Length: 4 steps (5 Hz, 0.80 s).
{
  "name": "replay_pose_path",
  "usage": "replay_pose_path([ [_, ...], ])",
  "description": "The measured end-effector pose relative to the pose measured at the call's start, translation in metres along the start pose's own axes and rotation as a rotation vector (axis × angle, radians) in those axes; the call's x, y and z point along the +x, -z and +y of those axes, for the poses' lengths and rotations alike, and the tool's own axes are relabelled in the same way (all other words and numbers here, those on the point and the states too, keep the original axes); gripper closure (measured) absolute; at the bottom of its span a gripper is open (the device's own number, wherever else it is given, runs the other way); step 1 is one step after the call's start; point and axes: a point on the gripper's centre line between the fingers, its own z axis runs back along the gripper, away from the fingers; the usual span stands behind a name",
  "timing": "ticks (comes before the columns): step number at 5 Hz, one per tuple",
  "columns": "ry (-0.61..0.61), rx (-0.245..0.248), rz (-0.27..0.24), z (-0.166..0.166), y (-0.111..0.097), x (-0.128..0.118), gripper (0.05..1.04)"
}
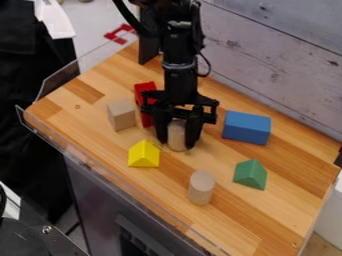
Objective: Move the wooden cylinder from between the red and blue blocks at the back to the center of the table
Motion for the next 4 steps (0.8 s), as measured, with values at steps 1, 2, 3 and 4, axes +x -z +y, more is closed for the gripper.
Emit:
replay_pose_path([
  [1,0.000,0.003,-0.014,0.001,-0.002,0.001,0.180],
  [2,0.005,0.036,-0.052,0.002,-0.012,0.003,0.085],
  [3,0.001,0.067,-0.116,0.001,-0.038,0.003,0.085],
  [4,0.026,0.120,-0.200,-0.006,-0.068,0.003,0.085],
])
